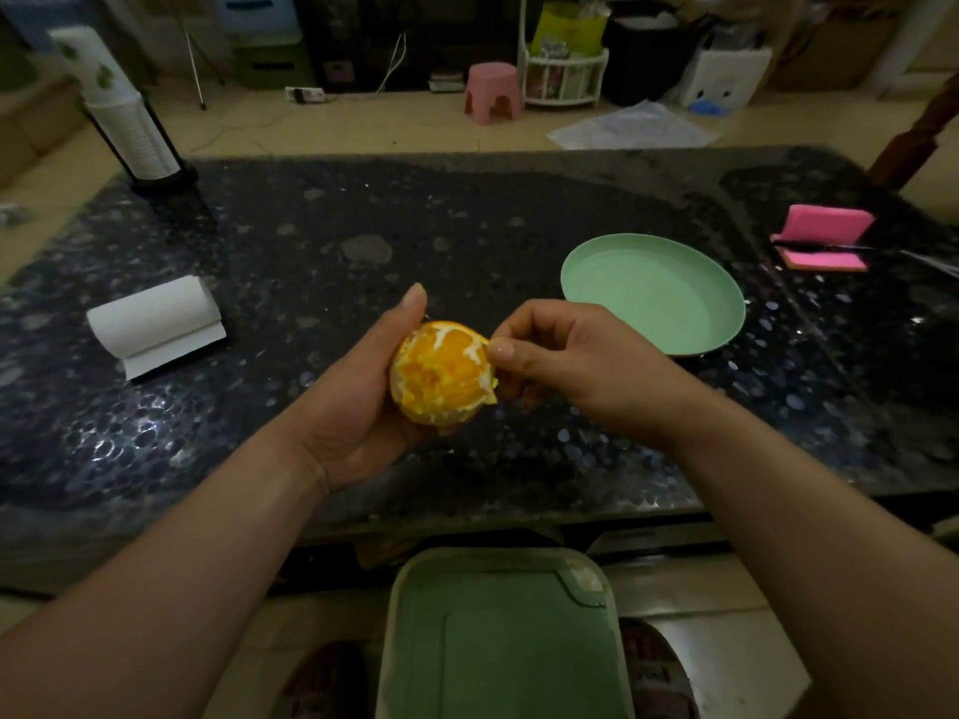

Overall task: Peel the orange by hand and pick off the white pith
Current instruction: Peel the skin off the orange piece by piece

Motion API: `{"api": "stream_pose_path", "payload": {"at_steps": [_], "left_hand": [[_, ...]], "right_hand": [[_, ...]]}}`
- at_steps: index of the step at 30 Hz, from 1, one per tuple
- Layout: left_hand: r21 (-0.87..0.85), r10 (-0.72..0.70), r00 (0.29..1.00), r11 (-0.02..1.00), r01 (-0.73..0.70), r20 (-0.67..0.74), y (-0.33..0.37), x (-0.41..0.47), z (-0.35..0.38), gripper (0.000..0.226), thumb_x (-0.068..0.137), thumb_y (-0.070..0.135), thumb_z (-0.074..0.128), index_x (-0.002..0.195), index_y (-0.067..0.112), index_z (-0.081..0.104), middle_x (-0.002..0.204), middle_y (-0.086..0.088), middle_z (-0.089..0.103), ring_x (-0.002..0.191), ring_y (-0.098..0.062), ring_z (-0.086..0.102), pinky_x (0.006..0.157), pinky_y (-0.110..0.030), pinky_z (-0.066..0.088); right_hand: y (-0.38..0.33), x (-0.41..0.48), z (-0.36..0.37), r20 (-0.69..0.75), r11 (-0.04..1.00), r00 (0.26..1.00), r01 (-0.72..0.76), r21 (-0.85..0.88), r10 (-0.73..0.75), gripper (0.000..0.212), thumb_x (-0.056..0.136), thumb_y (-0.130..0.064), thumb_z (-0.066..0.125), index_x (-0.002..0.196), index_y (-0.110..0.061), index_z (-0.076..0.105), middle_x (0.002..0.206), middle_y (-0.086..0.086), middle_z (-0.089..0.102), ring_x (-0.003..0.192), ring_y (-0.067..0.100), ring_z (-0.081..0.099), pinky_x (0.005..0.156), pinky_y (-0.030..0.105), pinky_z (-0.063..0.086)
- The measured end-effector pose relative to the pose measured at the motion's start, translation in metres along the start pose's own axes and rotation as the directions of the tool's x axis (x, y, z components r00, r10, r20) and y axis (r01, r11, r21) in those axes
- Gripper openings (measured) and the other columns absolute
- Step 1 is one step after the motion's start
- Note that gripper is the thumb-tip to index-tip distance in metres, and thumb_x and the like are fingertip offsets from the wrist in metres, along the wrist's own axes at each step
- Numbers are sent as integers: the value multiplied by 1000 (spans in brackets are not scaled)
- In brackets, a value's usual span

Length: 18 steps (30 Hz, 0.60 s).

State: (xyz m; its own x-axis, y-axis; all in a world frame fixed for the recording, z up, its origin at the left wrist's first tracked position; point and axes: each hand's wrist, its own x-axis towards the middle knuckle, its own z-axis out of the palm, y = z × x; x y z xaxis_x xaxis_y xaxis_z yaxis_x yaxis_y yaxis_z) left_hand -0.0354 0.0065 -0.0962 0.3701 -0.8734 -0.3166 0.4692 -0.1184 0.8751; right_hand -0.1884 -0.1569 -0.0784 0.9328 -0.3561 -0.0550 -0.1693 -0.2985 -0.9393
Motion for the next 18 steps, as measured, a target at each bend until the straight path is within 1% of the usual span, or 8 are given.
{"api": "stream_pose_path", "payload": {"at_steps": [3, 6, 7, 9, 11, 13, 16, 18], "left_hand": [[4, 13, 1000, 1000, -13, -11, 1, -1, 0, 52, 91, 62, 55, 98, 16, 78, 102, -13, 74, 87, -21, 71, 70, -32, 60], [87, 23, 1000, 996, -23, 7, 0, -1, 0, 38, 94, 54, 64, 94, 21, 83, 102, -9, 76, 93, -20, 72, 90, -38, 58], [116, 27, 1000, 993, -28, 10, -1, -1, 0, 42, 92, 54, 70, 105, 16, 80, 108, -12, 74, 98, -23, 71, 98, -43, 56], [146, 22, 1000, 989, -22, 3, -3, 1, -1, 71, 83, 55, 75, 129, 2, 64, 118, -17, 69, 105, -29, 68, 105, -49, 52], [168, 11, 1000, 986, -11, 2, -2, 1, 0, 79, 86, 54, 74, 136, -3, 54, 122, -17, 66, 108, -30, 64, 101, -47, 52], [189, -8, 1000, 982, 9, -10, -2, 2, 0, 74, 91, 51, 70, 140, -2, 53, 124, -17, 65, 109, -30, 62, 98, -46, 51], [190, -44, 999, 981, 48, -24, -5, 5, 3, 57, 97, 45, 66, 136, 3, 62, 115, -13, 71, 100, -24, 67, 86, -40, 56], [208, -62, 998, 976, 67, -33, -8, 5, 6, 46, 94, 45, 66, 122, 10, 73, 103, -8, 74, 87, -17, 70, 76, -34, 57]], "right_hand": [[-4, -1, 0, 21, 998, 1000, -18, -60, 19, 13, 105, -23, 66, 104, -12, 71, 87, 1, 78, 79, 15, 76, 72, 29, 62], [-6, -2, 4, 25, 960, 1000, -8, -280, 15, 7, 103, -26, 68, 100, -21, 71, 82, 0, 77, 70, 17, 73, 64, 33, 59], [-5, -1, 5, 13, 936, 1000, 5, -351, -1, 5, 101, -27, 69, 97, -24, 71, 79, -1, 75, 66, 14, 69, 62, 33, 56], [-3, -1, 7, -22, 898, 999, 28, -439, -41, 7, 97, -27, 71, 91, -25, 70, 73, -2, 70, 59, 6, 59, 57, 29, 49], [-2, -1, 8, -52, 882, 996, 35, -470, -67, 9, 95, -26, 72, 88, -23, 68, 71, -2, 67, 58, 5, 54, 55, 29, 46], [-1, -1, 8, -72, 869, 994, 33, -494, -79, 8, 94, -26, 71, 87, -24, 67, 70, -3, 64, 59, 7, 54, 55, 30, 45], [-1, 0, 11, -69, 844, 994, 33, -535, -83, 14, 92, -27, 71, 81, -25, 63, 68, -6, 61, 58, 7, 53, 54, 27, 43], [0, 2, 14, -53, 831, 995, 38, -555, -80, 19, 90, -27, 72, 75, -26, 60, 65, -7, 59, 57, 7, 51, 53, 25, 40]]}}
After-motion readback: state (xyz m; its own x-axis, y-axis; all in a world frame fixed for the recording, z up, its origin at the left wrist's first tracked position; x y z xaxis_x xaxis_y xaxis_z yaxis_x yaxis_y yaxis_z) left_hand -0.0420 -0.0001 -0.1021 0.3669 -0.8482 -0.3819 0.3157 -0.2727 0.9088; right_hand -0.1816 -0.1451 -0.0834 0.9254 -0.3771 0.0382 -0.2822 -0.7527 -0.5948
